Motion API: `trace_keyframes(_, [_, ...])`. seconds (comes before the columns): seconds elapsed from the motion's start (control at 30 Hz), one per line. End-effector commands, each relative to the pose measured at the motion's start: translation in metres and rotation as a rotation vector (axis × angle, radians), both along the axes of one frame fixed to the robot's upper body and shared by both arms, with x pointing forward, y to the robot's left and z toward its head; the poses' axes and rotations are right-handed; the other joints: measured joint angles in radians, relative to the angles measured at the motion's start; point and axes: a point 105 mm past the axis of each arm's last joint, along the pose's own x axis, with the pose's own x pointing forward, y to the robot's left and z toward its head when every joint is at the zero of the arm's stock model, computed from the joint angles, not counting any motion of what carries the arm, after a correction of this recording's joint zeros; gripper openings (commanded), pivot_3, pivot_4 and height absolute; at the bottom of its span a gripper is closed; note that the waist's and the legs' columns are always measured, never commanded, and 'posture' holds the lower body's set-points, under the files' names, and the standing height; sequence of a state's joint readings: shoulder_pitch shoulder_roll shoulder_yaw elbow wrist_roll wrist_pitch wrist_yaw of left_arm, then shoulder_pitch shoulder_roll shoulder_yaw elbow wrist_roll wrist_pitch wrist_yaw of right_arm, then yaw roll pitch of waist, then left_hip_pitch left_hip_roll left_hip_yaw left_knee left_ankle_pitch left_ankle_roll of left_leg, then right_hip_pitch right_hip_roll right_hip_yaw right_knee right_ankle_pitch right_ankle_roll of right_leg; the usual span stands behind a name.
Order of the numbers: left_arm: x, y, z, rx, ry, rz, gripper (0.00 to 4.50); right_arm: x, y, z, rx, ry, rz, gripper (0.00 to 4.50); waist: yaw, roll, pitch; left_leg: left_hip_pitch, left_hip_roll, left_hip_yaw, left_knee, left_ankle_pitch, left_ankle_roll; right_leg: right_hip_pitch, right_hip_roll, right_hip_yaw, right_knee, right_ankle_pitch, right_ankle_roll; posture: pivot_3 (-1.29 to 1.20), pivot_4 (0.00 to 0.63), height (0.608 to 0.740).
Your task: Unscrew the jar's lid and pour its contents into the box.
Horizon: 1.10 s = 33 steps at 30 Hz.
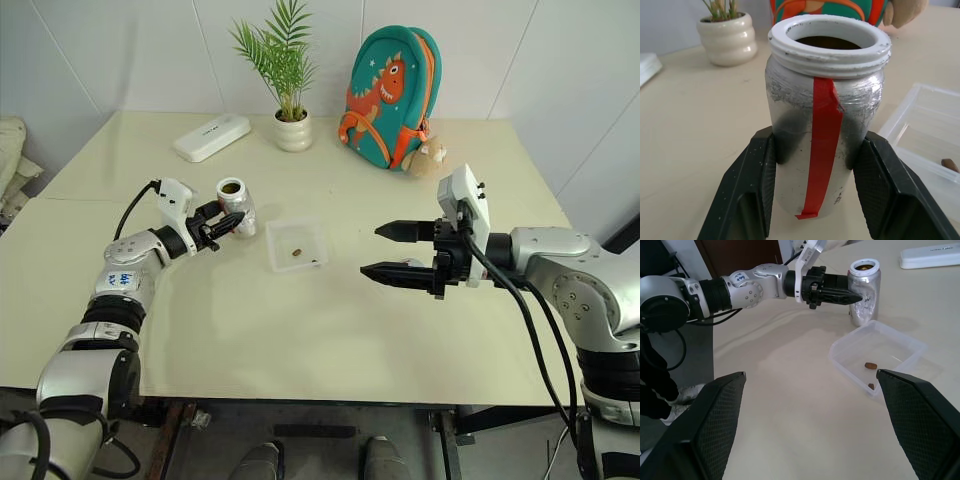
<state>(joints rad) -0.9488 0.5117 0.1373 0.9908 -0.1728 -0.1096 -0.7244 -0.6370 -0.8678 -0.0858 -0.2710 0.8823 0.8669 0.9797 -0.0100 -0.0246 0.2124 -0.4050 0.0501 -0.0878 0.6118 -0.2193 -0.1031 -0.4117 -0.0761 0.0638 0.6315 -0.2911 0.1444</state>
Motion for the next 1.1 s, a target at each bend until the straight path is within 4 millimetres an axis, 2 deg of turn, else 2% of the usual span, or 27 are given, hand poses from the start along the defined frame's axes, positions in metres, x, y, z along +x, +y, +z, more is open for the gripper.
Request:
trace_keyframes(0.03, [-0.002,0.004,0.009,-0.020,-0.018,-0.007,1.86,-0.003,0.001,0.009,0.001,-0.050,0.015,4.40,0.000,0.000,0.000,0.000,0.000,0.000,0.000,0.000,0.000,0.000,0.000,0.000,0.000,0.000,0.000,0.00,0.150,0.740])
trace_keyframes(0.07, [-0.002,0.006,0.007,-0.024,-0.007,-0.003,1.86,-0.002,0.002,0.009,-0.001,-0.050,0.013,4.40,0.000,0.000,0.000,0.000,0.000,0.000,0.000,0.000,0.000,0.000,0.000,0.000,0.000,0.000,0.000,0.00,0.150,0.740])
trace_keyframes(0.13, [-0.002,0.009,0.005,-0.020,0.002,0.005,2.58,-0.001,0.003,0.009,-0.003,-0.050,0.011,4.50,-0.001,0.000,0.000,0.000,0.000,0.000,0.000,0.000,0.000,0.000,0.000,0.000,-0.001,0.000,0.000,0.00,0.150,0.740])
trace_keyframes(0.37, [-0.005,0.017,0.007,0.026,0.008,0.016,4.49,0.002,0.005,0.009,-0.009,-0.052,0.010,4.50,-0.011,0.000,0.000,0.000,0.000,0.000,0.000,0.000,0.000,0.000,0.000,0.000,-0.001,0.000,0.000,0.00,0.150,0.740])
trace_keyframes(0.47, [-0.009,0.020,0.008,0.060,0.009,0.000,4.49,0.004,0.006,0.010,-0.010,-0.055,0.011,4.50,-0.018,0.000,0.000,0.000,0.000,0.000,-0.001,0.000,0.000,0.000,0.000,0.000,-0.001,0.000,0.000,0.00,0.150,0.740])
trace_keyframes(0.7, [-0.033,0.024,0.005,0.127,0.036,-0.059,4.49,0.003,0.002,0.010,-0.017,-0.061,0.011,4.50,-0.020,0.000,0.000,0.000,0.000,0.000,-0.002,0.000,0.000,0.000,0.000,0.000,-0.002,0.000,0.000,0.00,0.150,0.740])
trace_keyframes(0.93, [-0.060,0.046,-0.002,0.204,0.117,-0.049,4.49,0.002,-0.005,0.010,-0.045,-0.047,0.004,4.50,-0.019,0.000,0.000,0.000,0.000,0.000,-0.002,0.000,0.000,0.000,0.000,0.000,-0.002,0.000,0.000,0.00,0.150,0.740])
trace_keyframes(1.1, [-0.083,0.056,0.009,0.231,0.135,-0.108,4.49,0.004,-0.017,0.011,-0.081,-0.056,-0.031,4.50,-0.019,0.000,0.000,0.000,0.000,0.000,-0.002,0.000,0.000,0.000,0.000,0.000,-0.004,0.000,-0.001,0.00,0.150,0.740])
